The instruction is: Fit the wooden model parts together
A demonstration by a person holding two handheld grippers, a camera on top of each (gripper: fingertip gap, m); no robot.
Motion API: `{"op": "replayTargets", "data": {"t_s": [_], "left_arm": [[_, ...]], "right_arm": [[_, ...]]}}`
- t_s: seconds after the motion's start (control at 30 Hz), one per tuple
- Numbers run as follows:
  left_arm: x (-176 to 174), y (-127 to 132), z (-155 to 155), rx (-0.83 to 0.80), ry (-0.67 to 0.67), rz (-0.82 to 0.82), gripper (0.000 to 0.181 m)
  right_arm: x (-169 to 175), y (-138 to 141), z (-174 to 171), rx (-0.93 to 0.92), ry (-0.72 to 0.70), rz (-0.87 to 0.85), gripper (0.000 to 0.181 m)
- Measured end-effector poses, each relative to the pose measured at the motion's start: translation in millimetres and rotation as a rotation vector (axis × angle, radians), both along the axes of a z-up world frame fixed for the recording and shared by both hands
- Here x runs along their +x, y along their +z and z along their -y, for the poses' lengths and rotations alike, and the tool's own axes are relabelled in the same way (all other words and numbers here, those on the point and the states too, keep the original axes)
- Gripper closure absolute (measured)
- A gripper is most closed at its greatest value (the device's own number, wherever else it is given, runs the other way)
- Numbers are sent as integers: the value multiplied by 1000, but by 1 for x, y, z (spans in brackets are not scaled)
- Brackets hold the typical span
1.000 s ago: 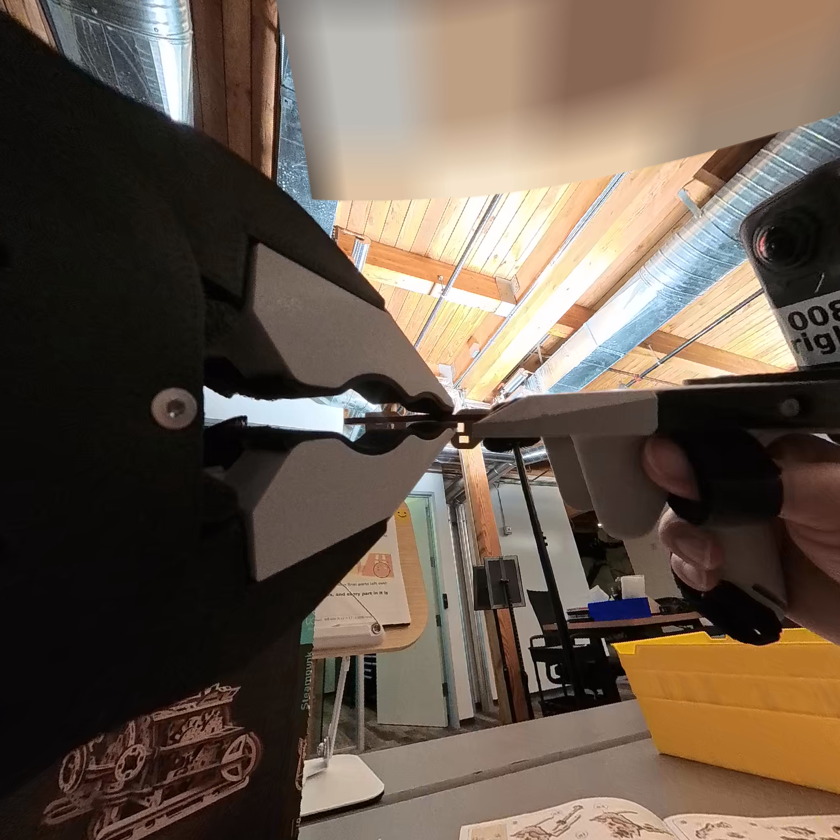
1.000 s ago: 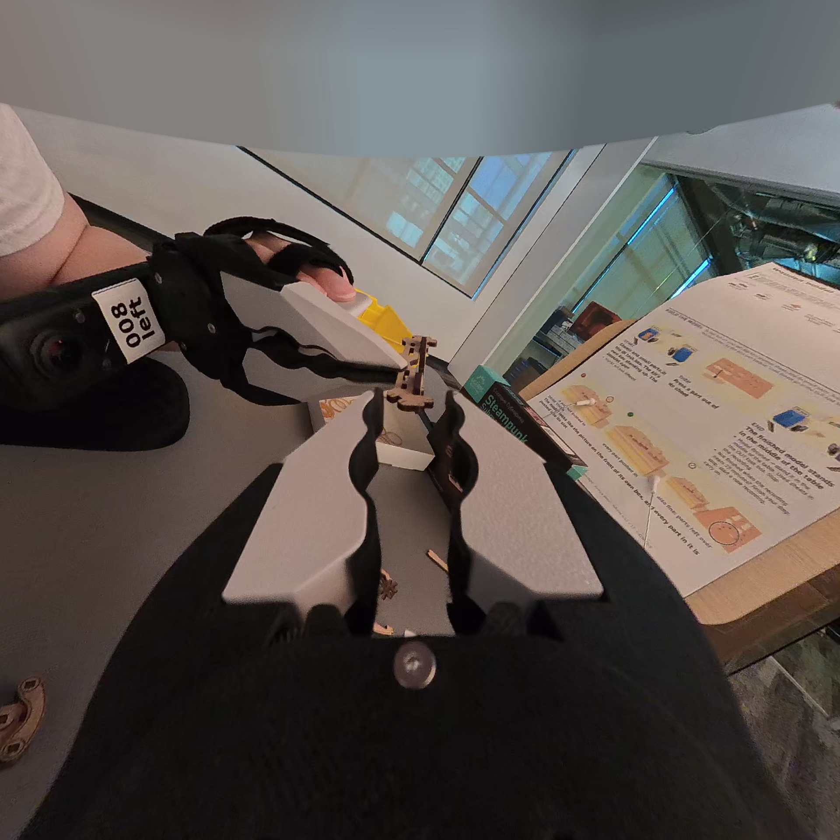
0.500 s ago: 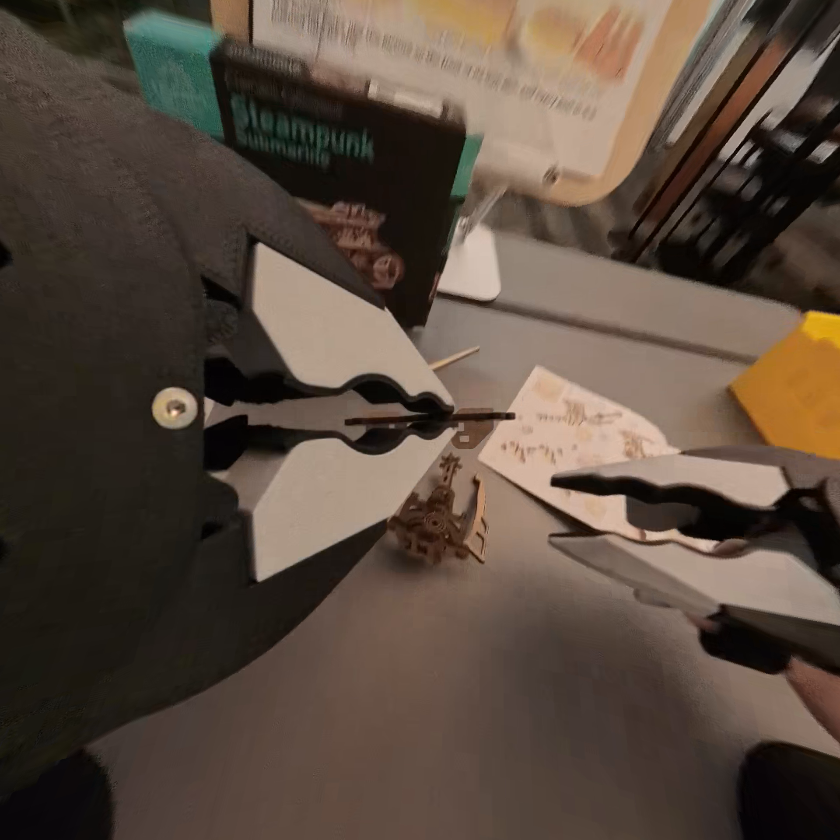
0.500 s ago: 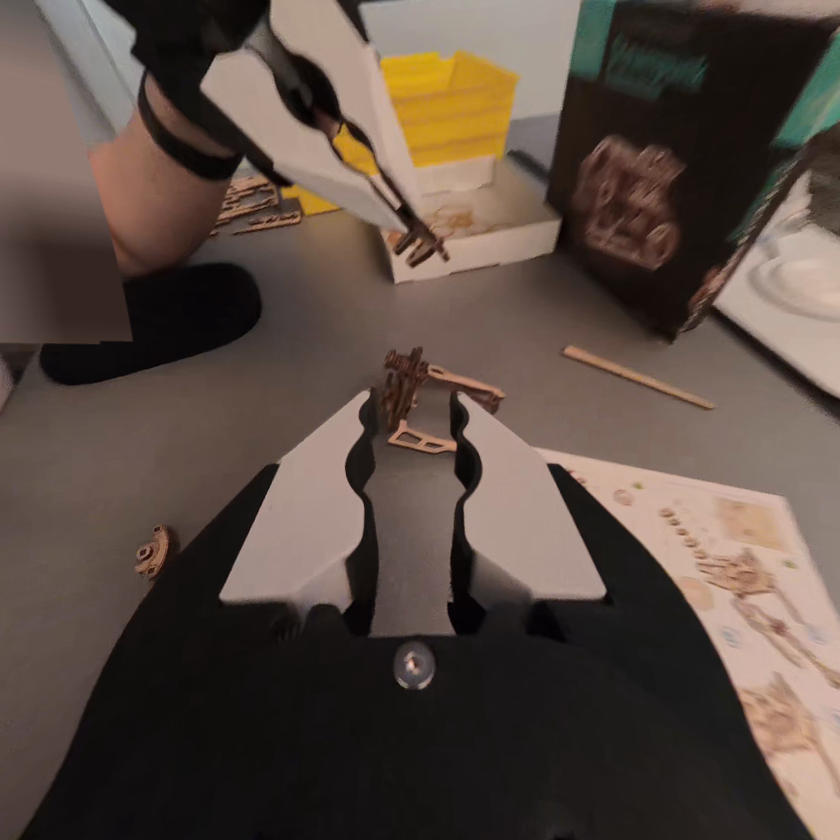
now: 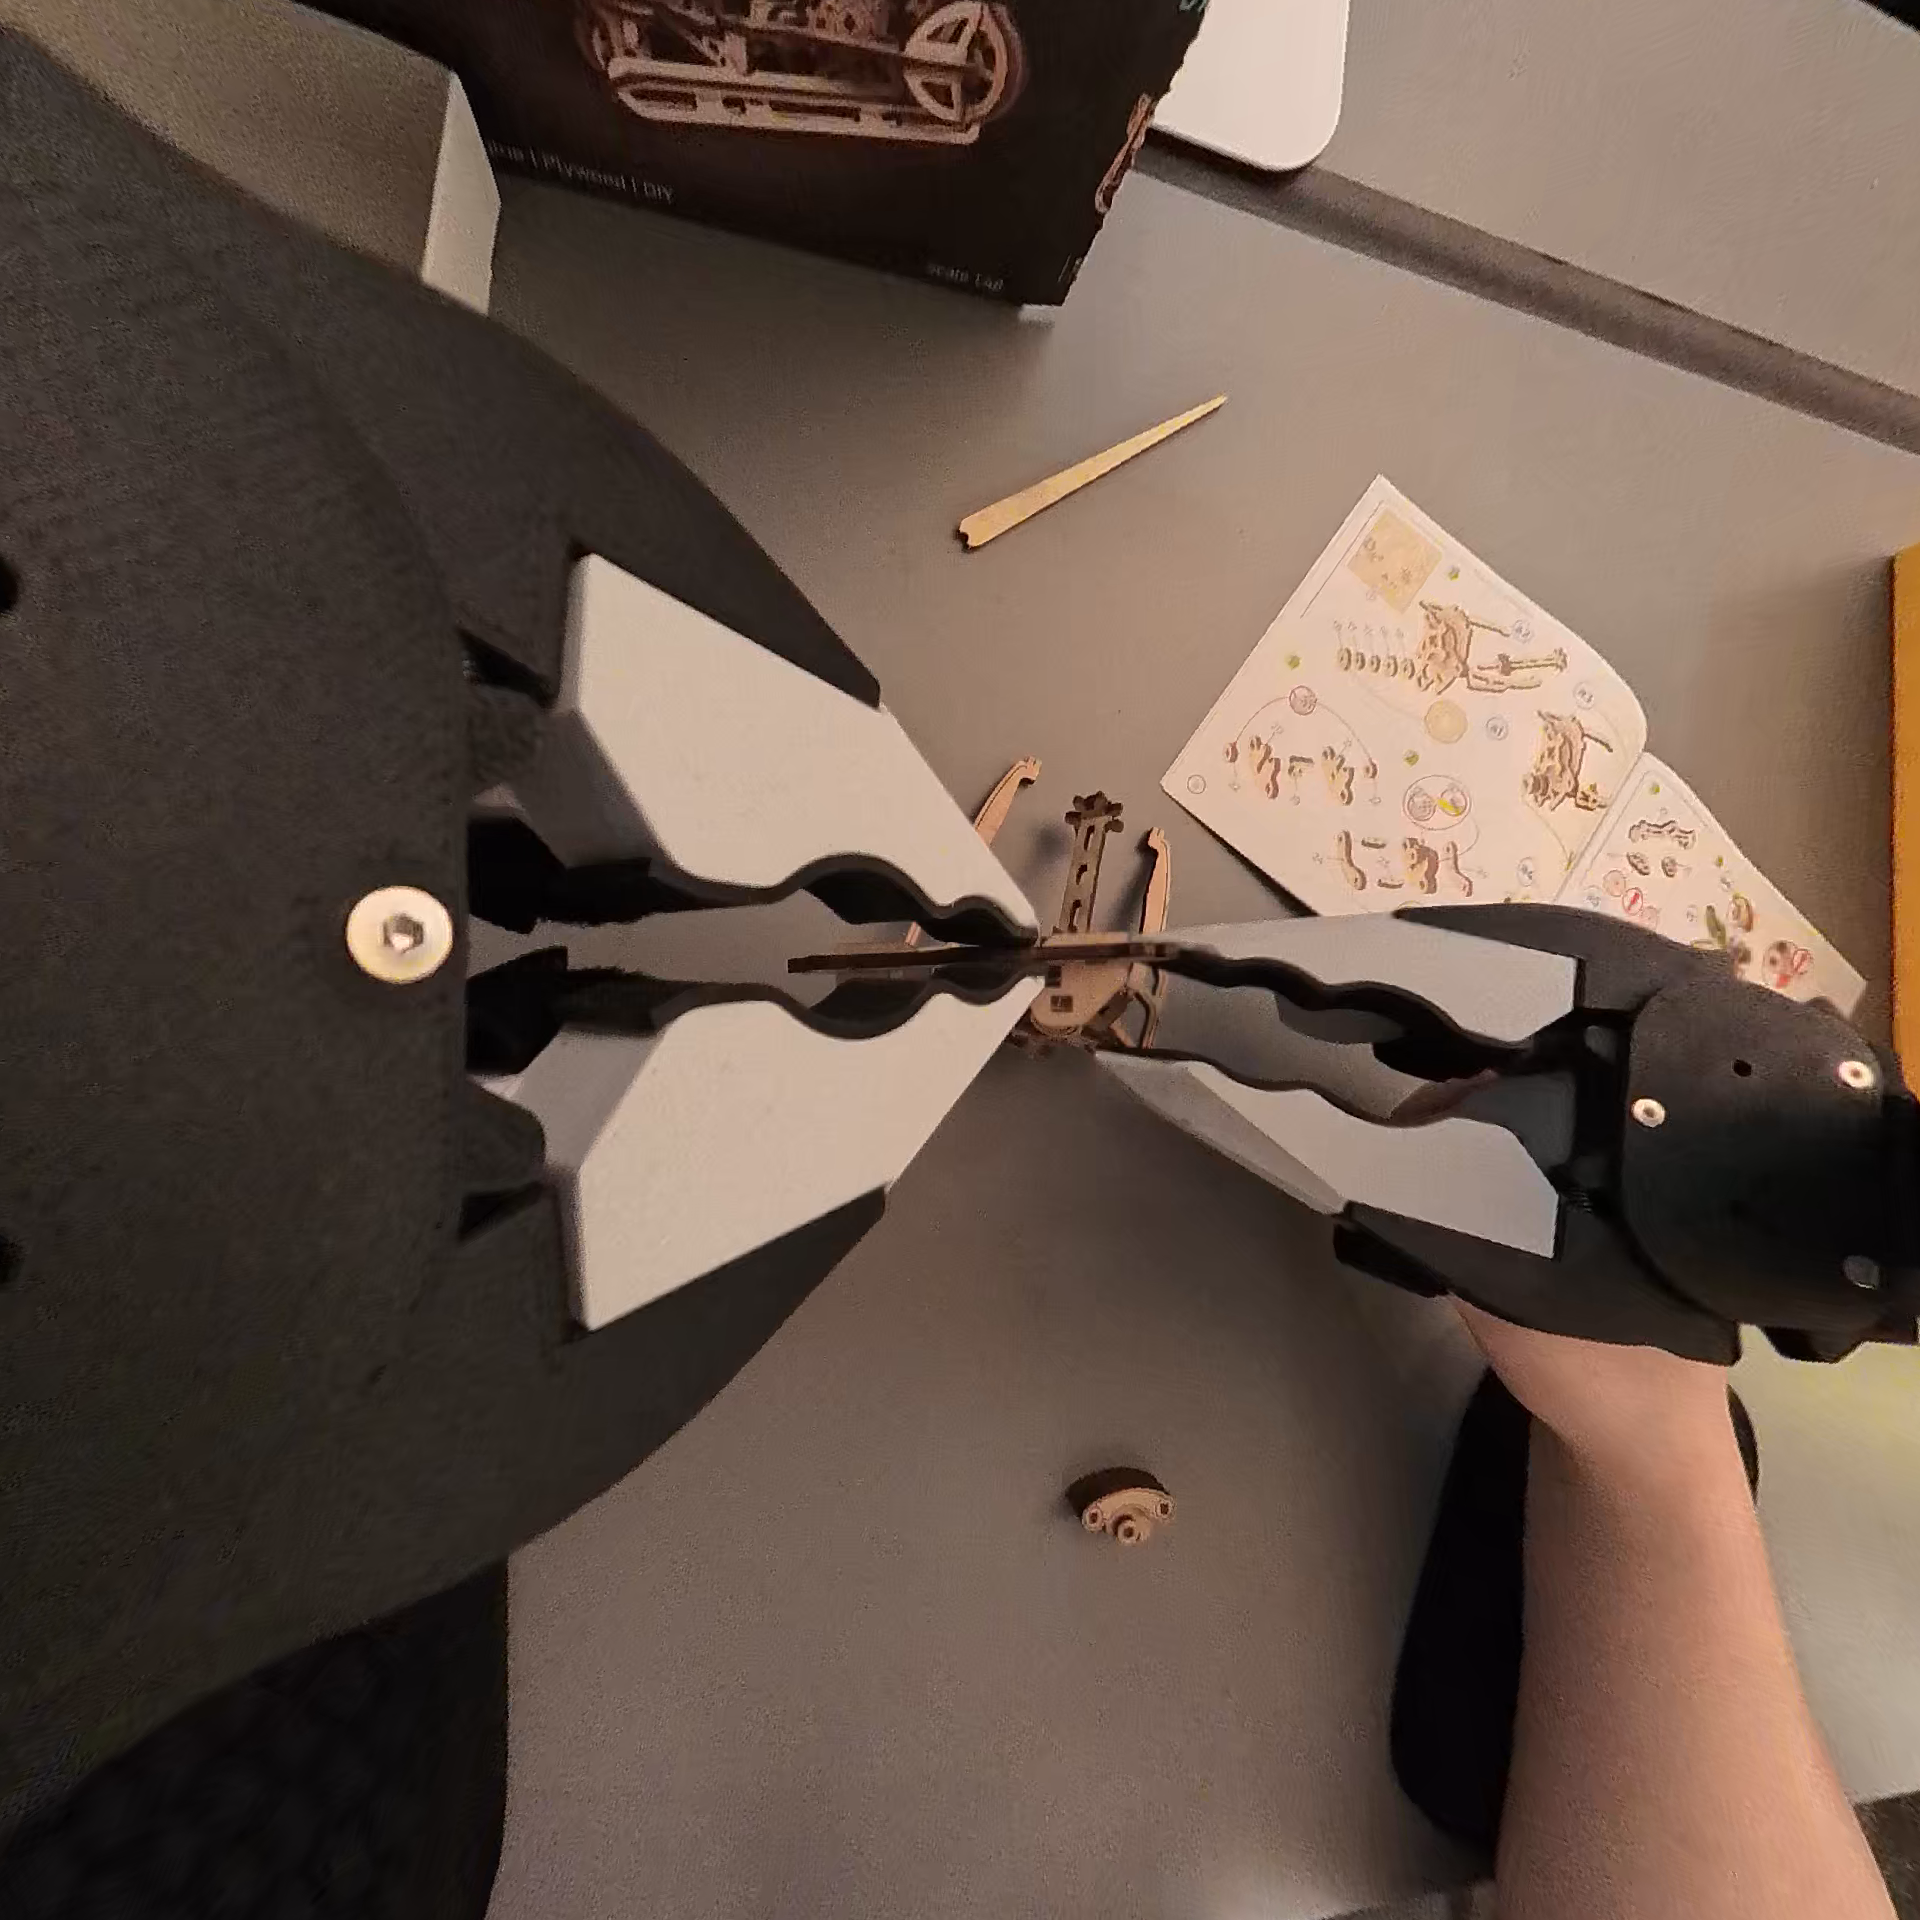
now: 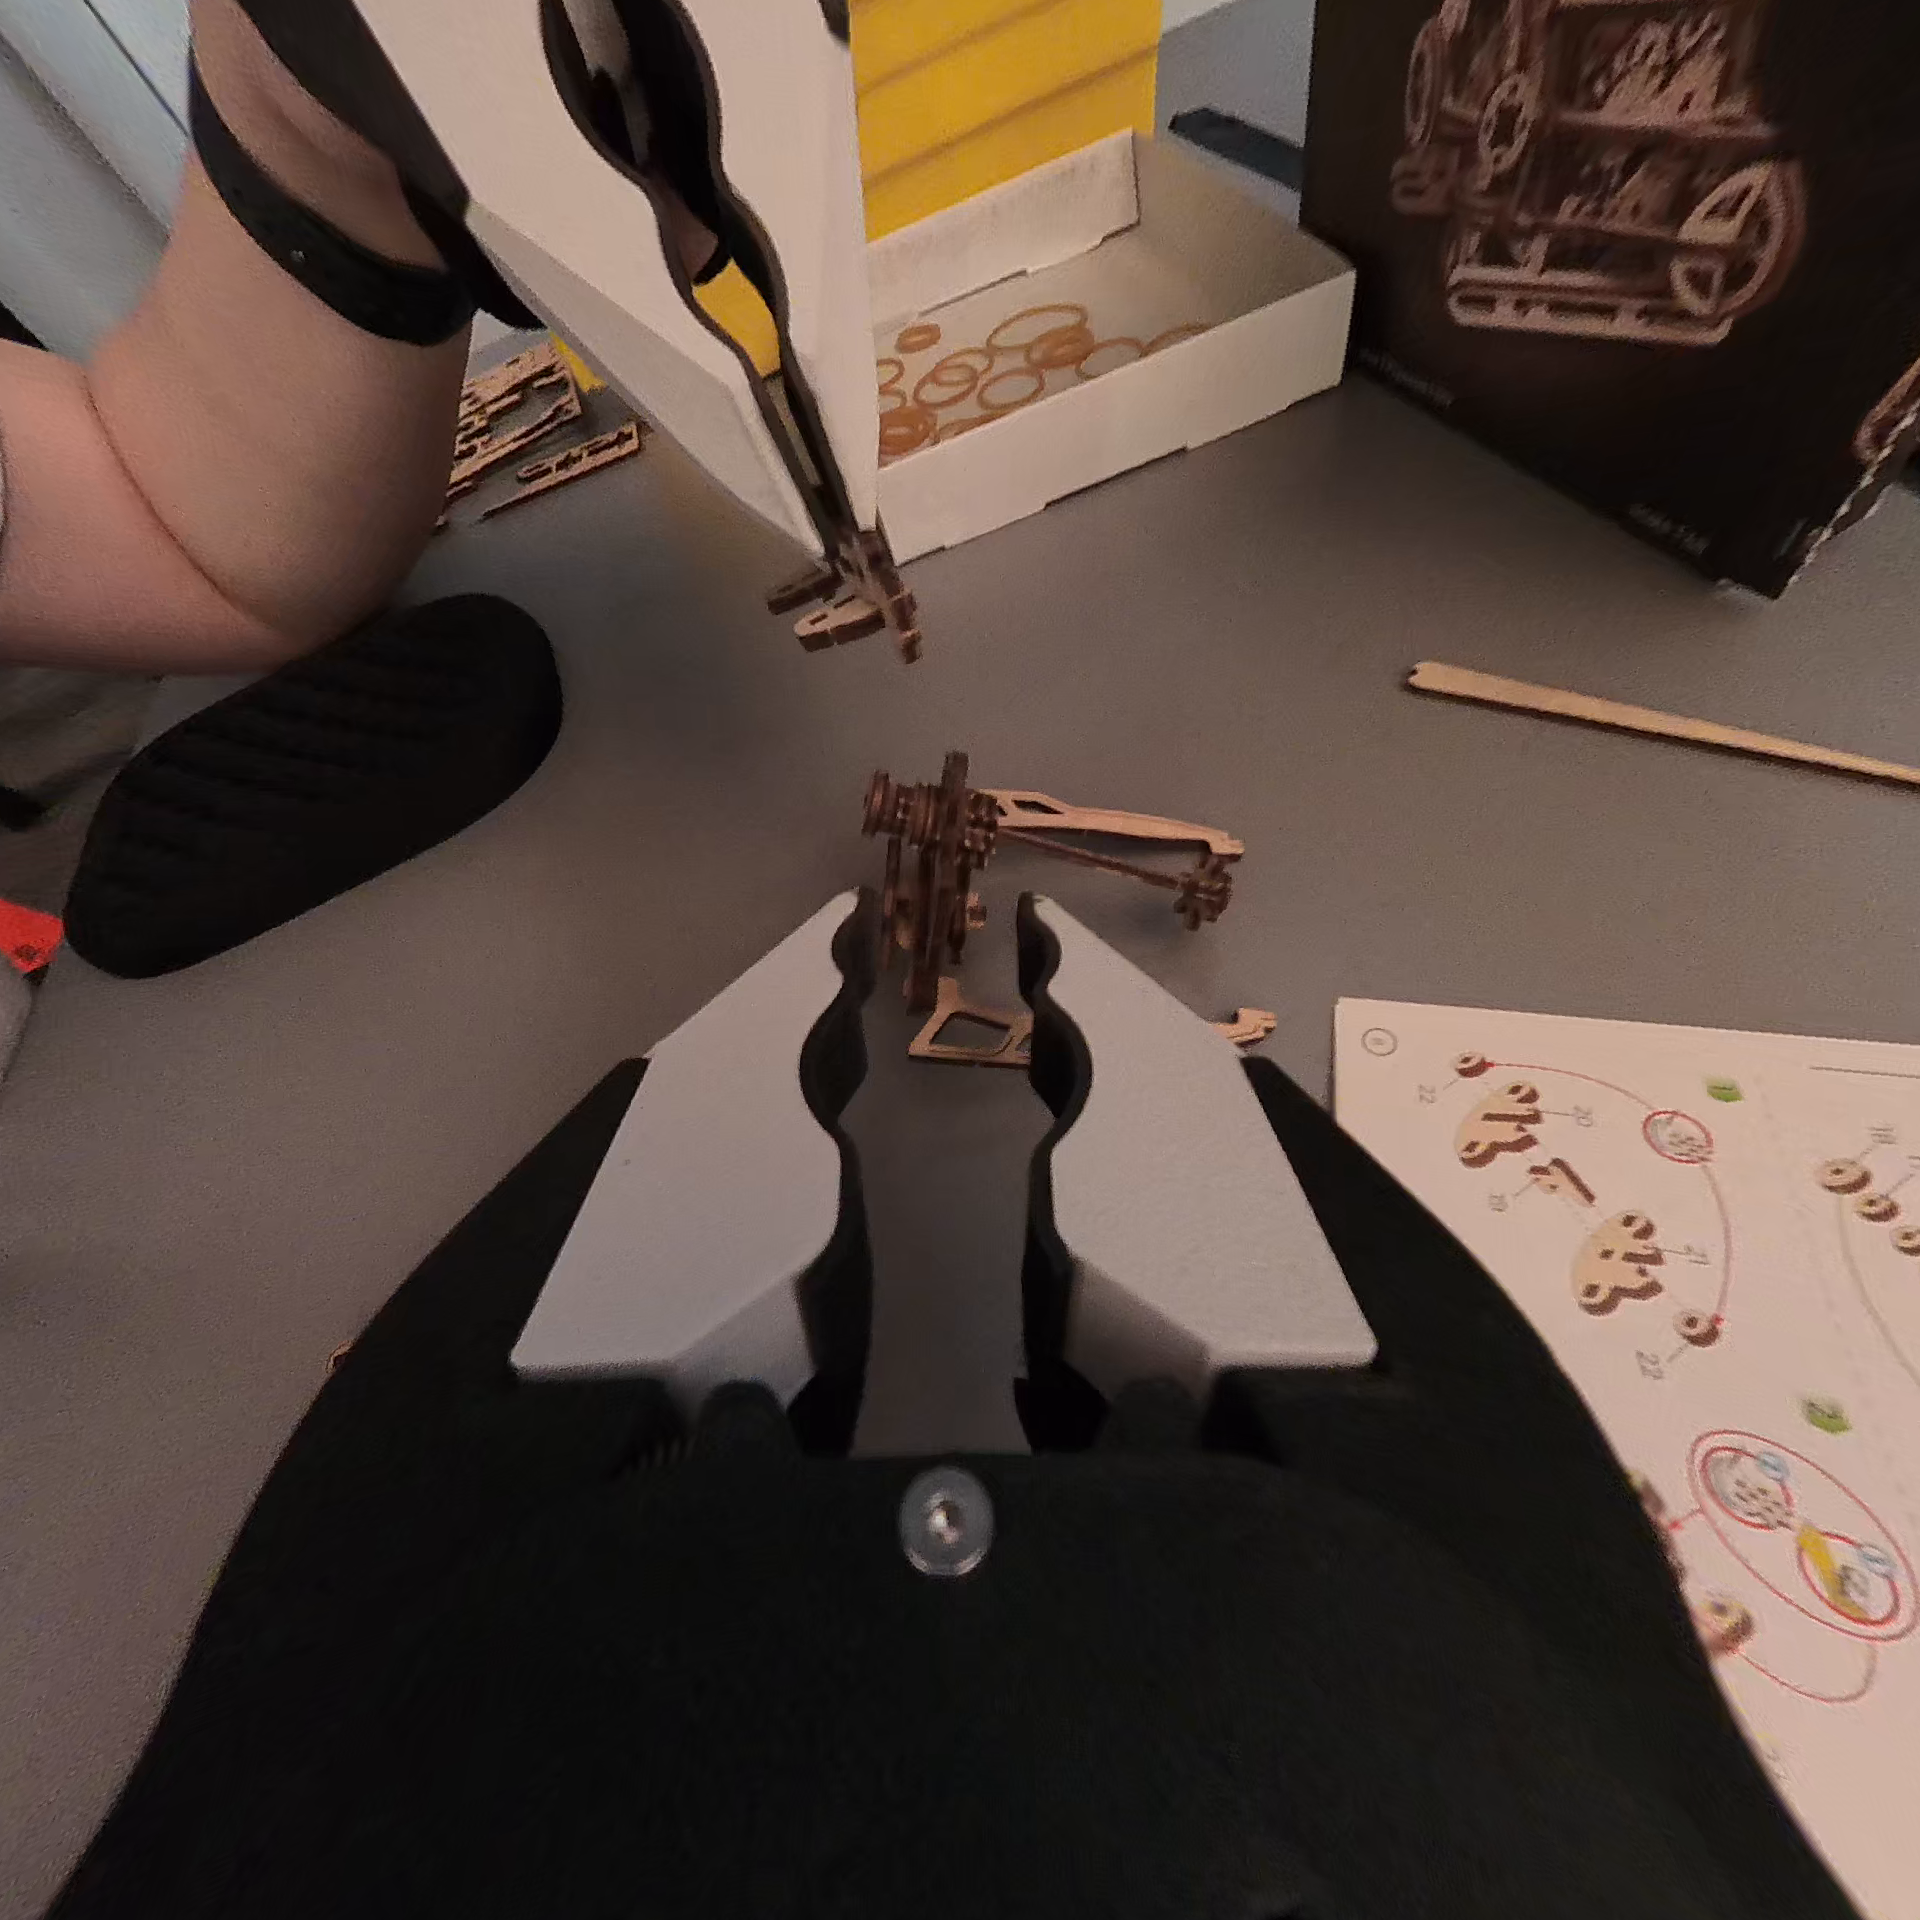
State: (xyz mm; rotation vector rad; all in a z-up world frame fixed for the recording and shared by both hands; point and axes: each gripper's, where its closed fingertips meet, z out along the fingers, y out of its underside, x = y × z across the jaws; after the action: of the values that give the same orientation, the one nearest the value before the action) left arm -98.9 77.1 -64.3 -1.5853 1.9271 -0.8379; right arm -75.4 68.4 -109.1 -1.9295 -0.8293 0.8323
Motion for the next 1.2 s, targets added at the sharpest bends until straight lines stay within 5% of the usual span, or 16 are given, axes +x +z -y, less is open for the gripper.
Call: {"op": "replayTargets", "data": {"t_s": [0.2, 0.5, 0.67, 1.03, 1.2], "left_arm": [[1, -9, -8, -13, 28, -20, 181], [-3, -5, -18, -11, 84, -14, 181], [-3, 6, -11, -2, 68, 12, 181], [-6, 34, 22, 114, -30, 49, 181], [-5, 38, 34, 93, -50, 56, 181]], "right_arm": [[14, 35, -6, 159, -38, -75, 161], [-3, -2, 0, 2, 37, -10, 162], [-9, -5, 4, 8, 72, 12, 181], [-23, 31, 23, 631, 152, 312, 180], [-27, 27, 26, 624, 171, 339, 180]]}}
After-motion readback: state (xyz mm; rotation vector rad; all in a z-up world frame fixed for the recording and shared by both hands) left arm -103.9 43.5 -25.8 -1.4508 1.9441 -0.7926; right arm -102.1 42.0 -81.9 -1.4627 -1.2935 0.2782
